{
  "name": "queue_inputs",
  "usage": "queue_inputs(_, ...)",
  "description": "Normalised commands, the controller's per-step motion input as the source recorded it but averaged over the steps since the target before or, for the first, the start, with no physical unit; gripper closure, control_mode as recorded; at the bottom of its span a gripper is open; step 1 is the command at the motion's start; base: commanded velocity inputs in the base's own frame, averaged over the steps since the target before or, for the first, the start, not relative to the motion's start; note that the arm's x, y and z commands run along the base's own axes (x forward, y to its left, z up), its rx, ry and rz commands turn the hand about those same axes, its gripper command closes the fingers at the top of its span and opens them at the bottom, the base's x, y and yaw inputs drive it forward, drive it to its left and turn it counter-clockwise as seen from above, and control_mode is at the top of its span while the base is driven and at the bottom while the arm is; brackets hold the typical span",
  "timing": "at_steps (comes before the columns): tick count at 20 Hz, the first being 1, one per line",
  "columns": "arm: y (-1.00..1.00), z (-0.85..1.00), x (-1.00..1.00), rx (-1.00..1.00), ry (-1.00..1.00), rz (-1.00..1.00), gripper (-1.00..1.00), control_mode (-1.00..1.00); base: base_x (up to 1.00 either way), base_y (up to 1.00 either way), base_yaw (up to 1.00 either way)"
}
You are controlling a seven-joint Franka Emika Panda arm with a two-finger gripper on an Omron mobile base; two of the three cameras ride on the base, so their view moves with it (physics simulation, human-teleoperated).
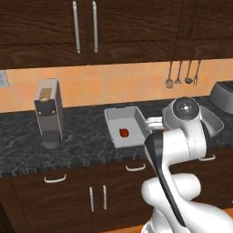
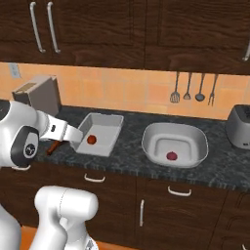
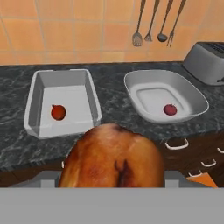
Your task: Place one tomato and one chicken drumstick in each tupperware on the nearby counter, to pack two identical lunches.
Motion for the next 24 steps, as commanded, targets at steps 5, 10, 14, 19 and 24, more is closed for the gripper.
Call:
queue_inputs(5,0.0,0.0,0.0,0.0,0.0,0.0,1.0,1.0,0.62,0.17,0.0)
queue_inputs(10,0.05,-0.11,0.72,0.09,0.0,0.0,1.0,-1.0,0.0,0.0,0.0)
queue_inputs(14,0.0,-0.41,1.0,0.11,0.18,0.0,1.0,-1.0,0.0,0.0,0.0)
queue_inputs(19,0.07,-0.59,1.0,0.01,0.23,0.0,1.0,-1.0,0.0,0.0,0.0)
queue_inputs(24,0.18,-0.66,1.0,-0.01,0.19,-0.02,1.0,-1.0,0.0,0.0,0.0)
